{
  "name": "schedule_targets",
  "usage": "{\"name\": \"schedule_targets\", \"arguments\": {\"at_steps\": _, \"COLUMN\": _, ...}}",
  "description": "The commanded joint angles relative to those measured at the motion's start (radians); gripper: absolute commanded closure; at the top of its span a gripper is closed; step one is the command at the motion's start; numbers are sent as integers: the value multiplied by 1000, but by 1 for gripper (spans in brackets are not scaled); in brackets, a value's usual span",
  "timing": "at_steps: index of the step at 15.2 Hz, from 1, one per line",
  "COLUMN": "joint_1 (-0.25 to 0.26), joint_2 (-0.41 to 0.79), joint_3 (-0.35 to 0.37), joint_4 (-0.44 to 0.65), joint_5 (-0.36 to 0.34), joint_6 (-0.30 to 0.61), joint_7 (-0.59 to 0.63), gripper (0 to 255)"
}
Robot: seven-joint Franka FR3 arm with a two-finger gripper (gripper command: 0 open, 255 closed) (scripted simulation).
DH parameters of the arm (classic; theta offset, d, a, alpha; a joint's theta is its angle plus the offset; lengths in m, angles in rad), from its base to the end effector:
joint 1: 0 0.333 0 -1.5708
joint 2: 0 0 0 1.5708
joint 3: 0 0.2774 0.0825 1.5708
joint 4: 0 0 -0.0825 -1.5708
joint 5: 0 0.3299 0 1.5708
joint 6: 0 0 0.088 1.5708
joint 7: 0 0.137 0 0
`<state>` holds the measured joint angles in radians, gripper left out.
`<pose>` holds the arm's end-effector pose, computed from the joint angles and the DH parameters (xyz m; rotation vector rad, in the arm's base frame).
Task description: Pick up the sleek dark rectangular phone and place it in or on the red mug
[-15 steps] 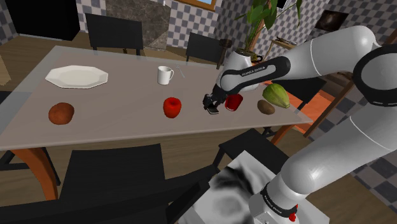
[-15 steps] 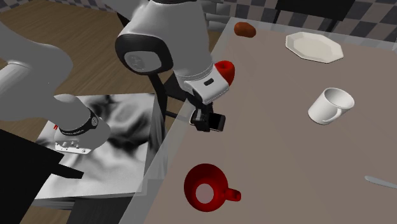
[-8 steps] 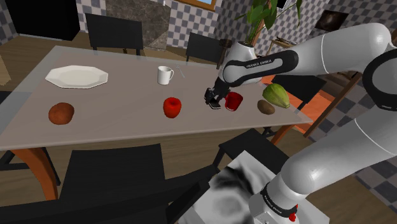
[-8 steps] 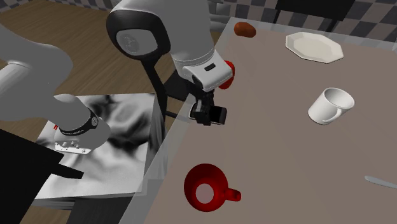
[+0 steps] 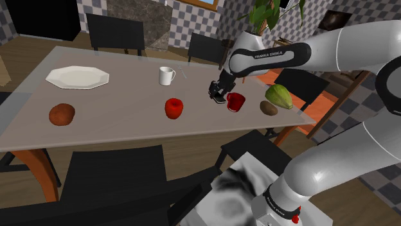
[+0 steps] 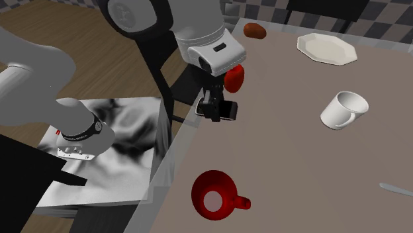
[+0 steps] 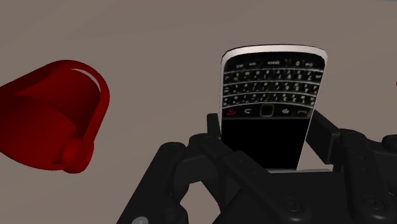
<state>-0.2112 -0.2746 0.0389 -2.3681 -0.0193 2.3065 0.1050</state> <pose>0.4395 -0.0771 0.4138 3.0635 -0.4102 0.3284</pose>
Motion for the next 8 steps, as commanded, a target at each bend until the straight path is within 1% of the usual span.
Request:
{"name": "schedule_targets", "arguments": {"at_steps": 1, "joint_1": 1, "joint_2": -10, "joint_3": 0, "joint_4": 20, "joint_5": 1, "joint_6": -31, "joint_7": 0, "gripper": 255}}
{"name": "schedule_targets", "arguments": {"at_steps": 8, "joint_1": 1, "joint_2": -37, "joint_3": -1, "joint_4": 88, "joint_5": 3, "joint_6": -125, "joint_7": -4, "gripper": 255}}
